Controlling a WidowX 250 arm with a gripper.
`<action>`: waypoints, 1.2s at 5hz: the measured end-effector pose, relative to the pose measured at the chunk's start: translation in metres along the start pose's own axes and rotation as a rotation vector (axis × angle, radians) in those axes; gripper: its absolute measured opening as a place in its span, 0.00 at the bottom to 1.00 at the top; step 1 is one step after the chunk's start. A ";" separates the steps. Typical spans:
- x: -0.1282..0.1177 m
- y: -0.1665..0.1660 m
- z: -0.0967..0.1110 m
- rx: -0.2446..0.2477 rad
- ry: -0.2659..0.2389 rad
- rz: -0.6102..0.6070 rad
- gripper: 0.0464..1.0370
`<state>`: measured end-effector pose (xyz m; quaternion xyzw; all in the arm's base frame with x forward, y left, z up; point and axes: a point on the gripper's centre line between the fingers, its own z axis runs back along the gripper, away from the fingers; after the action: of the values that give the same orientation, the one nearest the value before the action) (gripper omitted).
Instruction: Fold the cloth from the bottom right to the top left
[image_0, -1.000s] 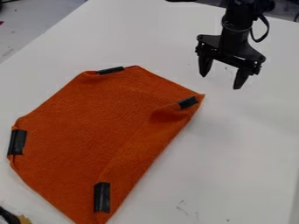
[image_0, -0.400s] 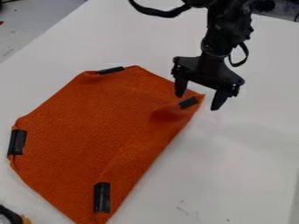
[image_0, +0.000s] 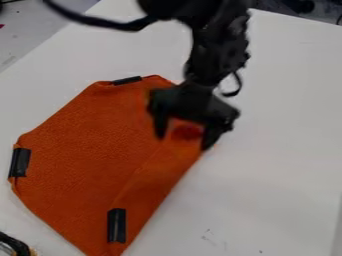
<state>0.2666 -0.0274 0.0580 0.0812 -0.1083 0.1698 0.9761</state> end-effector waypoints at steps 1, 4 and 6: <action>-0.034 0.025 -0.004 0.020 0.006 0.124 0.96; -0.069 0.060 -0.014 0.060 0.070 0.233 0.96; -0.081 0.061 -0.023 0.028 0.092 0.264 0.90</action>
<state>0.1753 0.0084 0.0237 0.0722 -0.0709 0.3019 0.9480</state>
